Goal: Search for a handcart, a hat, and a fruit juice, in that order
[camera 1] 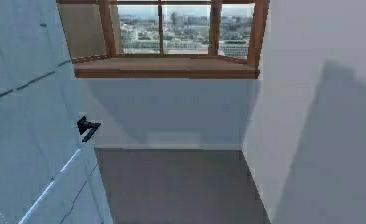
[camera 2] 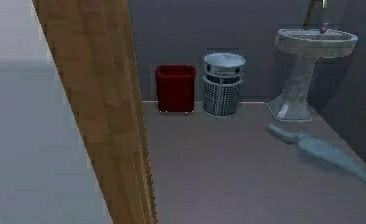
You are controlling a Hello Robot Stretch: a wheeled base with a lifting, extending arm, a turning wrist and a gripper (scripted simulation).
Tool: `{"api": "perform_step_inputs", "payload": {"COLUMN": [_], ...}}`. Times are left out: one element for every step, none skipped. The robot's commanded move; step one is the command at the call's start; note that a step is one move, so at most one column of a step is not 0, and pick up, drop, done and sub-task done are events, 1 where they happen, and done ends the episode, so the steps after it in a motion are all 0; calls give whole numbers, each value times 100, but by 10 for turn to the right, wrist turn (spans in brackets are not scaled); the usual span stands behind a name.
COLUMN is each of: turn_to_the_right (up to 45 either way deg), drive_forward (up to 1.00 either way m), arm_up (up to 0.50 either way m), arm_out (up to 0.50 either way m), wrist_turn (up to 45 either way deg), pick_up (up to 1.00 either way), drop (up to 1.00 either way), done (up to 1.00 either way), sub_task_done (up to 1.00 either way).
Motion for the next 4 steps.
{"api": "perform_step_inputs", "payload": {"turn_to_the_right": [0,60,0,-450], "drive_forward": [100,0,20,0], "arm_up": [0,0,0,0], "arm_out": [0,0,0,0], "wrist_turn": [0,0,0,0], "pick_up": [0,0,0,0], "drop": [0,0,0,0], "done": [0,0,0,0], "sub_task_done": [0,0,0,0]}}
